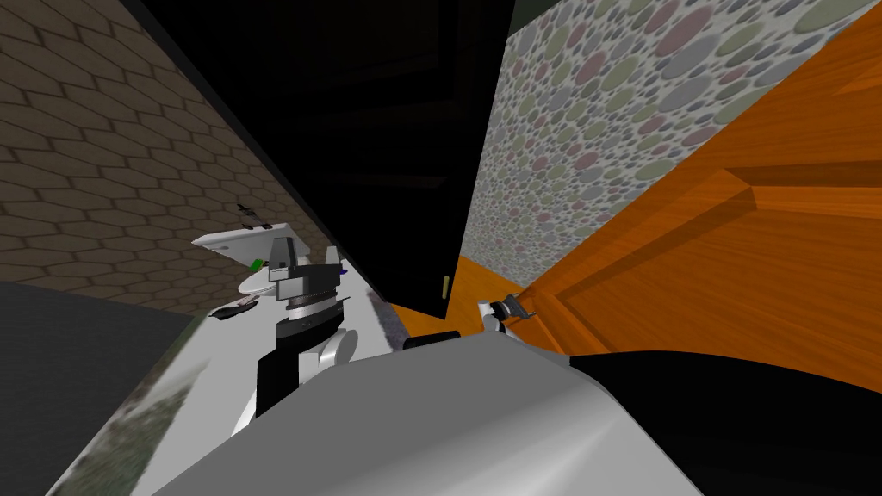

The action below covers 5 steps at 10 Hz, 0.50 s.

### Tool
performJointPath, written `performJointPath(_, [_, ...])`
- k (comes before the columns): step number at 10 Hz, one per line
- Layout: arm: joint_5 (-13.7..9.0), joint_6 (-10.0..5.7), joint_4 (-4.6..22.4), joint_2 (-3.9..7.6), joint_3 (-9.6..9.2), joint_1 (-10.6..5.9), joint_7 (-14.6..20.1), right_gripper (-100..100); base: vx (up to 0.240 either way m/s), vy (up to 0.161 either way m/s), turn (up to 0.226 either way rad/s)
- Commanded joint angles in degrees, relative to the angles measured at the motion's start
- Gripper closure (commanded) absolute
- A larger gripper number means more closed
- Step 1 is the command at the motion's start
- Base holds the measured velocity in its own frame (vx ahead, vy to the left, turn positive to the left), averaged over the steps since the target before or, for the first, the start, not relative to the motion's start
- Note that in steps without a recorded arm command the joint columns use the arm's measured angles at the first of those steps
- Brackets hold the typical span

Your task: Push the door open

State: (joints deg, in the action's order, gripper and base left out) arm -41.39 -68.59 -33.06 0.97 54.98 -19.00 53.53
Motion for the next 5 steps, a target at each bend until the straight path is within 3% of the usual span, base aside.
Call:
performJointPath(1, [-0.67,-2.63,2.86,1.7,1.31,0.58,0.74,100,0.001,-0.005,-0.02])
performJointPath(5, [-0.67,-2.63,3.22,1.7,1.31,0.58,0.74,100,0.0,-0.001,-0.003])
